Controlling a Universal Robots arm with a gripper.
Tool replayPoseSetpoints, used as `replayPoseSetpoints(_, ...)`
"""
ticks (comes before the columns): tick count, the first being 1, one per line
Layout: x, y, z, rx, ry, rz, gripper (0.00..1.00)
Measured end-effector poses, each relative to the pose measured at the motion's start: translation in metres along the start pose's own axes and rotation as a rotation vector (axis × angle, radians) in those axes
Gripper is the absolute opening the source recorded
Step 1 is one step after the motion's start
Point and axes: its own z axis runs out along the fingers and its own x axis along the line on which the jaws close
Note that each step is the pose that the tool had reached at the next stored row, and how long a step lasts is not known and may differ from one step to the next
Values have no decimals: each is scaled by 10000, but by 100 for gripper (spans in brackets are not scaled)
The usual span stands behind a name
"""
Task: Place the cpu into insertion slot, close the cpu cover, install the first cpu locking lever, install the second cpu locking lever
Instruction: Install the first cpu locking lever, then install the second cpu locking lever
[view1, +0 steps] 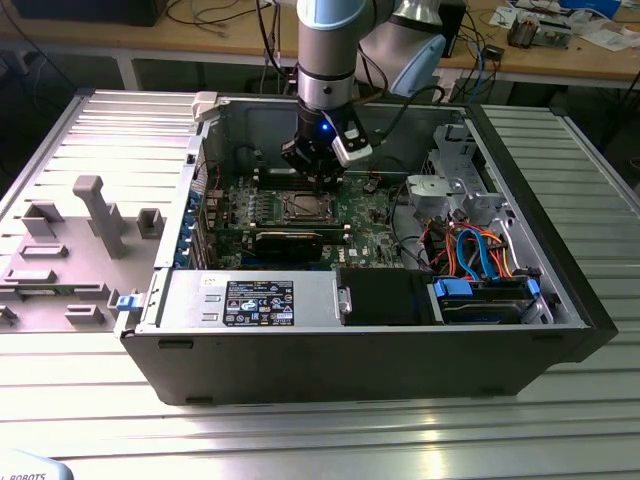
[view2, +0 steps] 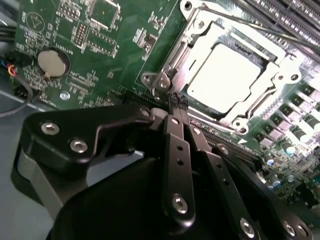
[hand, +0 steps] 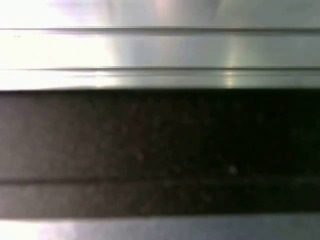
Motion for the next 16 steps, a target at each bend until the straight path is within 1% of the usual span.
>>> replayPoseSetpoints(7, 0, -4, -1, 0, 2, -1, 11)
replayPoseSetpoints(8, -1, -88, -4, 0, 1, 0, 11)
replayPoseSetpoints(12, -2, -89, -56, 0, 0, 0, 11)
replayPoseSetpoints(14, -3, -90, -62, -3, -1, -1, 11)
replayPoseSetpoints(16, -3, -104, -64, 0, 2, -1, 11)
